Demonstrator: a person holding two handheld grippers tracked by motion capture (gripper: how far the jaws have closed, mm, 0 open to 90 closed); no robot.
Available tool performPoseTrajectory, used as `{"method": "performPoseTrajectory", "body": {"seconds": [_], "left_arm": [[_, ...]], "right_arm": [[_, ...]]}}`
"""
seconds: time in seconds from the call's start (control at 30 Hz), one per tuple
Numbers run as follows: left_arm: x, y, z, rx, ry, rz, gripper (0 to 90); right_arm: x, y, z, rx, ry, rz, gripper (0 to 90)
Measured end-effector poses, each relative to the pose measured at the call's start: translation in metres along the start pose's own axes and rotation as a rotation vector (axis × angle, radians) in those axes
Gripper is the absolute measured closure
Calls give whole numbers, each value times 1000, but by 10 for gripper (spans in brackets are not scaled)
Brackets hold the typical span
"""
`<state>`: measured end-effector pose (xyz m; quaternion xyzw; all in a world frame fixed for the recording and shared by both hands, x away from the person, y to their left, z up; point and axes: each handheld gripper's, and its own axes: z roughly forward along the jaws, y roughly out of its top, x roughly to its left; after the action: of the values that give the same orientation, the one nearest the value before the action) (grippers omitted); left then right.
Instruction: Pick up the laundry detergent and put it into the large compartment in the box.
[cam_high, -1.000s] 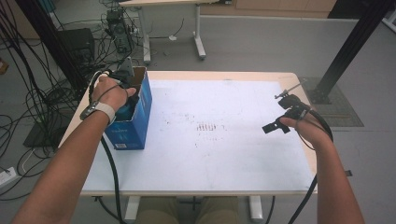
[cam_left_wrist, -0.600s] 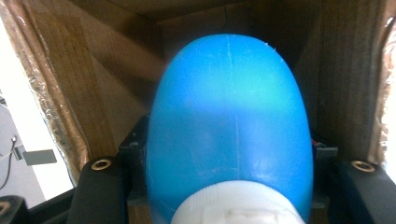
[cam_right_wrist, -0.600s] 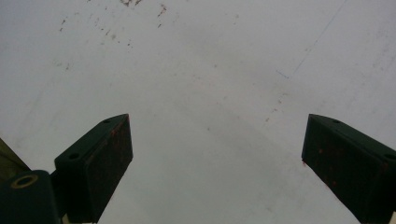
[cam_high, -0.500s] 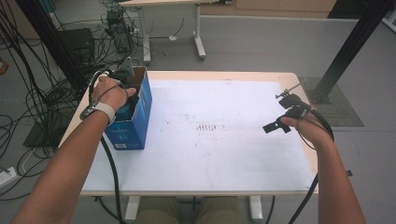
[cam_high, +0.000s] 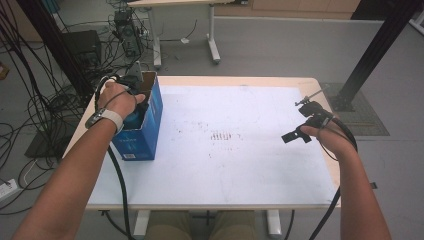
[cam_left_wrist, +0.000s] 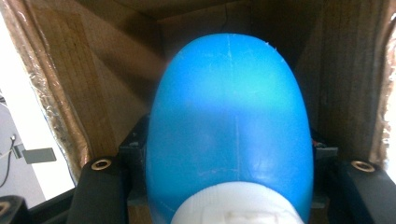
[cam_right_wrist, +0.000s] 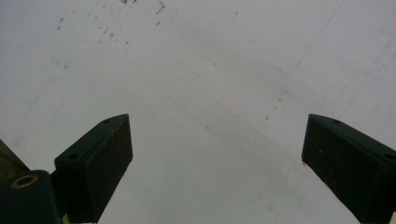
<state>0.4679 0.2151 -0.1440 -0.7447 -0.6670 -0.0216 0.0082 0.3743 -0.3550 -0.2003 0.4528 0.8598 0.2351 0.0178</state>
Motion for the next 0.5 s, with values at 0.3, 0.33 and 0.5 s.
{"method": "performPoseTrajectory", "body": {"seconds": [0.3,0.33,0.5], "left_arm": [[0,0,0,-1,0,0,378],[0,0,0,-1,0,0,378],[1,0,0,-3,-2,-1,378]], "right_arm": [[1,0,-1,-2,-2,-5,84],[1,0,-1,-4,-1,-4,84],[1,0,-1,-3,-2,-3,84]]}}
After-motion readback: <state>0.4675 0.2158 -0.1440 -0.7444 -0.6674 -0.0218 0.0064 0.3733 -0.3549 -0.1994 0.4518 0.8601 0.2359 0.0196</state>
